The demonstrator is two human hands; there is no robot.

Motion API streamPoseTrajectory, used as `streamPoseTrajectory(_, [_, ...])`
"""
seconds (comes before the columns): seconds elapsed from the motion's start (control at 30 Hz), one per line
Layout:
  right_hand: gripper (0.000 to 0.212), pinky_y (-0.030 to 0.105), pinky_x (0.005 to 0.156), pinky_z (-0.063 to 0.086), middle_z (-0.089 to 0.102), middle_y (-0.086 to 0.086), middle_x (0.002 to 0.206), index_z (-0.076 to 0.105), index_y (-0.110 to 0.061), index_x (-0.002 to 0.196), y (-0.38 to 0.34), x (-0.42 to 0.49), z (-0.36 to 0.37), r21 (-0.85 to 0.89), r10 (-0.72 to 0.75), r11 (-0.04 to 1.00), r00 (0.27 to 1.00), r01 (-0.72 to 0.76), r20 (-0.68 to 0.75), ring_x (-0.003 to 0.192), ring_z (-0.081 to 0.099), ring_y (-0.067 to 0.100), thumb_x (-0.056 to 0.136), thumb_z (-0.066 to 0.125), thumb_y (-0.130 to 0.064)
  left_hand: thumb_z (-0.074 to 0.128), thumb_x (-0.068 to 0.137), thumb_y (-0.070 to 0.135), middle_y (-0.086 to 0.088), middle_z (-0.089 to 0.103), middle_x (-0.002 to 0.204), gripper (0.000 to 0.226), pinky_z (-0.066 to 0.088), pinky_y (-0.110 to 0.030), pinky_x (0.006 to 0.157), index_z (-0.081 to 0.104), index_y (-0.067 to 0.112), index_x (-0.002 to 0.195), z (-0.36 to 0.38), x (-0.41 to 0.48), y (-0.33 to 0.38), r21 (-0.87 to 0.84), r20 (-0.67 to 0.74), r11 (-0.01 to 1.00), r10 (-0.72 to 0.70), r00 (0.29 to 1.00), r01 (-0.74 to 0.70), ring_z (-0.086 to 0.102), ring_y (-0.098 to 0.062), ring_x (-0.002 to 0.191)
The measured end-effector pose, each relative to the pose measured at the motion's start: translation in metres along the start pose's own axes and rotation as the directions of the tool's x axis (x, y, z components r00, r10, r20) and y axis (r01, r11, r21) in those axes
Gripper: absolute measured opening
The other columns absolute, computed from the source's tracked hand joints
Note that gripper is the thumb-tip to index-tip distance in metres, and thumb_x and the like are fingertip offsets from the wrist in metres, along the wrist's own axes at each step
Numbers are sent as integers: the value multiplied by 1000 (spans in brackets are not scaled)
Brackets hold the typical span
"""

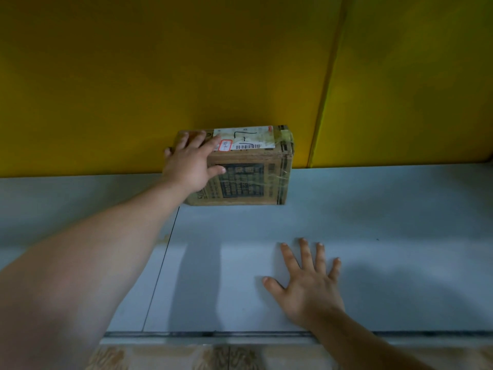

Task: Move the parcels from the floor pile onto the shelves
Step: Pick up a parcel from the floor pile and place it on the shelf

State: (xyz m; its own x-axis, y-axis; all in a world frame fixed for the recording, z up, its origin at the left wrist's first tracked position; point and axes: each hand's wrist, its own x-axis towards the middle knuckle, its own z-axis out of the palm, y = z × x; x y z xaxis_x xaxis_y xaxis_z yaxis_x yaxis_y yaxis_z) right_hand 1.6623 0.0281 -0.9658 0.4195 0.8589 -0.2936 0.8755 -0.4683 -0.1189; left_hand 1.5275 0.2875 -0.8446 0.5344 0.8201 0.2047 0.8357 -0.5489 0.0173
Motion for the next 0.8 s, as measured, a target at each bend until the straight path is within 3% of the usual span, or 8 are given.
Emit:
streamPoseTrajectory(0.17, [102, 61, 114, -10, -16, 0, 164, -7, -41, 154, 0, -1, -4, 0, 7, 1000, 1000, -7, 19, 149, -19, 34, 62, -6, -83, 53, 87, 63, 2, 6, 163, 81, 1, -69, 111, 8, 43, 151, -8, -3, 4, 17, 66, 1000, -17, 998, 16, -2, -31, 149])
streamPoseTrajectory(0.3, [87, 60, 115, -11, -17, 0, 164, -7, -41, 155, -1, -4, -10, 4, 11, 1000, 998, -11, 61, 148, -21, 34, 83, 15, -84, 53, 87, 63, 0, 3, 163, 83, -2, -65, 113, 7, 40, 152, -25, -21, 8, -19, 65, 1000, -5, 998, 6, -2, -26, 149])
streamPoseTrajectory(0.4, [85, 59, 116, -8, -17, 1, 164, -5, -39, 156, -2, -6, -23, 11, 6, 1000, 991, -7, 137, 149, -19, 34, 87, 25, -79, 54, 88, 61, 2, 3, 163, 83, 0, -59, 117, 7, 39, 153, -44, -44, 10, -94, 109, 996, 8, 994, 2, 2, -24, 149])
streamPoseTrajectory(0.53, [84, 50, 120, 13, 5, 8, 165, 13, -28, 157, -14, -14, -84, 26, -31, 999, 989, 28, 147, 151, 4, 32, 89, 40, -70, 56, 88, 58, 3, 1, 163, 84, 1, -54, 118, 7, 38, 153, -82, -73, 9, -139, 208, 990, 18, 978, 12, 1, -24, 149])
streamPoseTrajectory(0.67, [79, 46, 120, 16, 12, 9, 164, 20, -24, 156, -40, -57, -173, -21, -91, 995, 992, 93, 82, 151, 8, 31, 93, 37, -68, 55, 90, 56, 4, -2, 163, 84, 5, -48, 120, 6, 35, 154, -139, -107, 13, -171, 330, 984, 12, 944, 48, 0, -23, 150])
streamPoseTrajectory(0.8, [78, 47, 120, 17, 16, 8, 163, 20, -23, 156, -65, -135, -256, -50, -102, 993, 985, 110, 139, 150, 12, 29, 94, 35, -67, 56, 89, 55, 2, 3, 163, 82, 14, -46, 118, 10, 34, 154, -222, -147, 17, -187, 390, 981, 23, 921, 54, 8, -23, 149])
